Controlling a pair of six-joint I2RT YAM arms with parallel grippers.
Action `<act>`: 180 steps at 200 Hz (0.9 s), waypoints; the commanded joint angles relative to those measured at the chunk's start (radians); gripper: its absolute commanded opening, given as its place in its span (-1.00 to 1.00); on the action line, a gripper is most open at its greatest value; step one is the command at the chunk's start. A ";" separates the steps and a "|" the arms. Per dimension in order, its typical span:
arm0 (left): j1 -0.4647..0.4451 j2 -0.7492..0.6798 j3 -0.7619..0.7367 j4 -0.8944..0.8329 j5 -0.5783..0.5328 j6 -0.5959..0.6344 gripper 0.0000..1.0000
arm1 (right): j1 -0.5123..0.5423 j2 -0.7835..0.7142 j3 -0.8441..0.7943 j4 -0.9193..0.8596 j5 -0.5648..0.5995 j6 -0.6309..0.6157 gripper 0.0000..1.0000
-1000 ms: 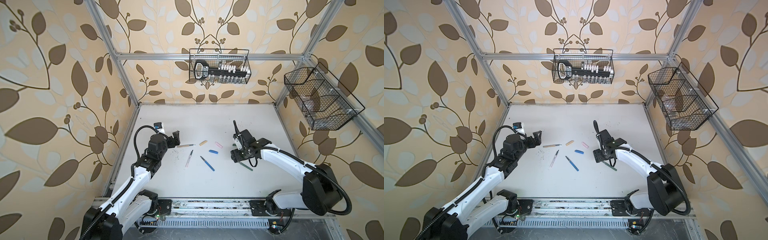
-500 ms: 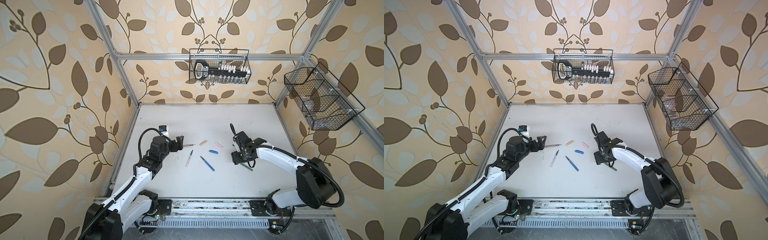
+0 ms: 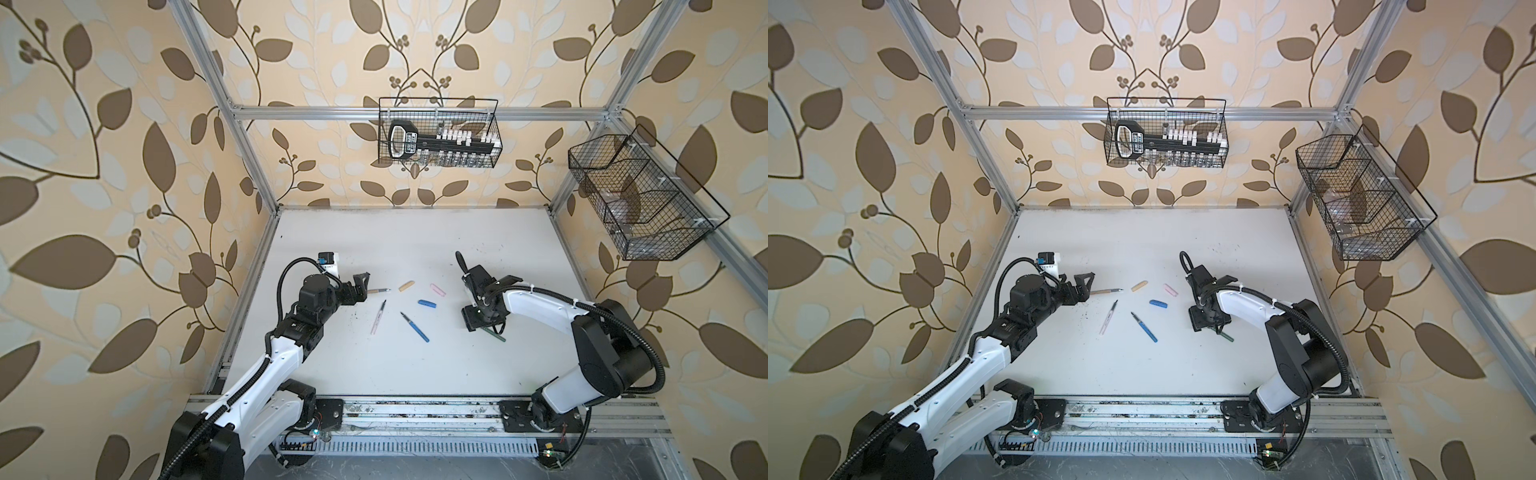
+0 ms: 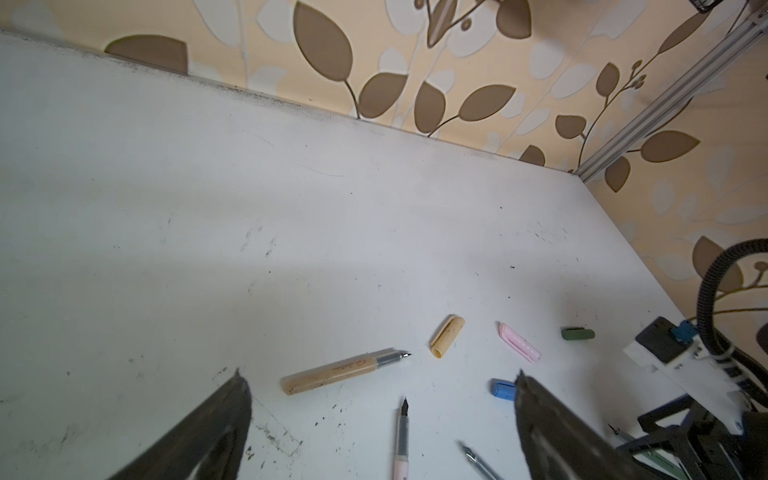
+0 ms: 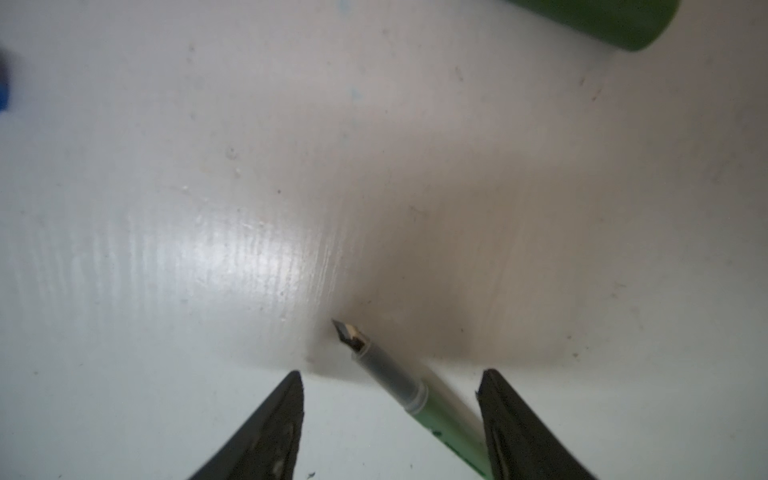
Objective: Insert the pens into the pen caps
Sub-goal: 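Move the right gripper over the green pen while the left arm rises, then lower the right gripper and close it on the green pen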
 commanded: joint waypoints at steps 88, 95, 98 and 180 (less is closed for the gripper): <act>-0.007 0.026 0.003 0.048 0.062 0.026 0.98 | -0.028 0.039 -0.049 0.059 -0.044 0.020 -0.25; -0.007 0.027 0.003 0.048 0.062 0.027 0.98 | -0.033 0.037 -0.054 0.067 -0.051 0.020 -0.29; -0.007 0.027 0.003 0.048 0.063 0.027 0.98 | -0.035 0.035 -0.056 0.070 -0.053 0.022 -0.31; -0.007 0.036 0.009 0.045 0.077 0.027 0.98 | -0.075 0.005 -0.087 0.120 -0.070 0.041 -0.71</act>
